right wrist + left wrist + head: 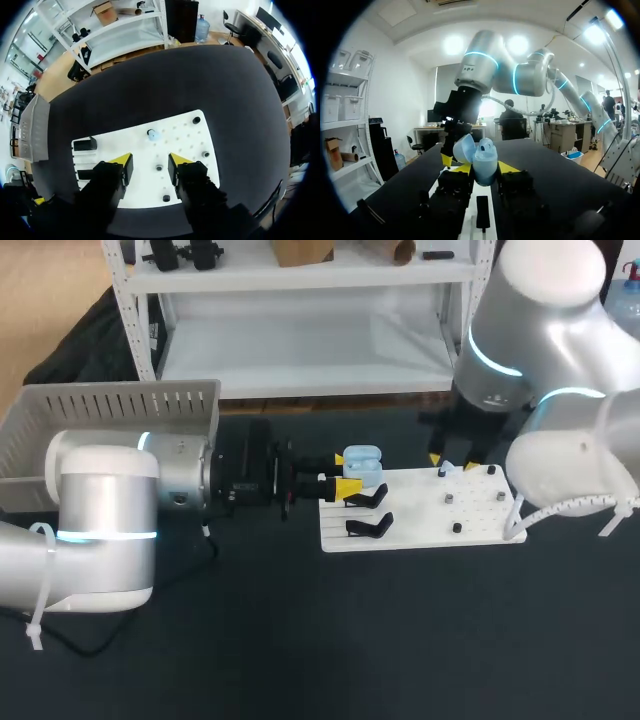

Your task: Pick up each earbud case from the left stands, insert the matching earbuds, close the lid, and place the case in the box.

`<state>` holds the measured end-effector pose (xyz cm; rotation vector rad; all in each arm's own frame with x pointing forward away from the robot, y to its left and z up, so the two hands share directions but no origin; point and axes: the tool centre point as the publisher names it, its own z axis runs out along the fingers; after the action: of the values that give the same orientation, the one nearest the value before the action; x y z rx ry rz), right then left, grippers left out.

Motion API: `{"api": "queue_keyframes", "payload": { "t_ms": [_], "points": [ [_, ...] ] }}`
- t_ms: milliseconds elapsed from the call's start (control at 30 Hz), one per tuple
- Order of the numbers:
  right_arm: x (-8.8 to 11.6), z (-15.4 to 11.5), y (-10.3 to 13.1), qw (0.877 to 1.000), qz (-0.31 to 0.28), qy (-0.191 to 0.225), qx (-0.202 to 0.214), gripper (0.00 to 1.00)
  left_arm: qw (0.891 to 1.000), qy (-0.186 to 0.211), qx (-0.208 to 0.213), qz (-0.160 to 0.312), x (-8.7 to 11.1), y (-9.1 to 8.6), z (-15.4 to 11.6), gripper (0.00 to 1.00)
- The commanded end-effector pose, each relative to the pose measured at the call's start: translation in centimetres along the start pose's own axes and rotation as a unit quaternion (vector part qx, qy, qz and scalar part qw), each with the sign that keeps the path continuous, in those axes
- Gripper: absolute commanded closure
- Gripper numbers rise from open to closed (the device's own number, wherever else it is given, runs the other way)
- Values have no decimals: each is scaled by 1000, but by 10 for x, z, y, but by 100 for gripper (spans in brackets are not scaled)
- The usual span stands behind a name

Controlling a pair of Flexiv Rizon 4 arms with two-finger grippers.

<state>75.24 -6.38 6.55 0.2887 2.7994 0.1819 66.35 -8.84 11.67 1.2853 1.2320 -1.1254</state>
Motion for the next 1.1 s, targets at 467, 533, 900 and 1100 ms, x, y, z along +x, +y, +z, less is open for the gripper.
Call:
{"api": "queue_keyframes", "payload": {
  "t_ms": [467,533,900,1100],
  "points": [
    [-12,28,-6,1000,-16,7,-20,61,1000,-1,-3,1,0,-2,0,100],
    [-13,30,-6,1000,-17,10,-21,62,1000,-1,-3,1,0,-2,0,100],
    [-19,38,-6,999,-9,21,-28,64,1000,-1,-3,1,0,-2,0,100],
    [-20,39,-7,999,-4,22,-31,67,1000,-1,-3,1,0,-2,0,100]
  ]
}}
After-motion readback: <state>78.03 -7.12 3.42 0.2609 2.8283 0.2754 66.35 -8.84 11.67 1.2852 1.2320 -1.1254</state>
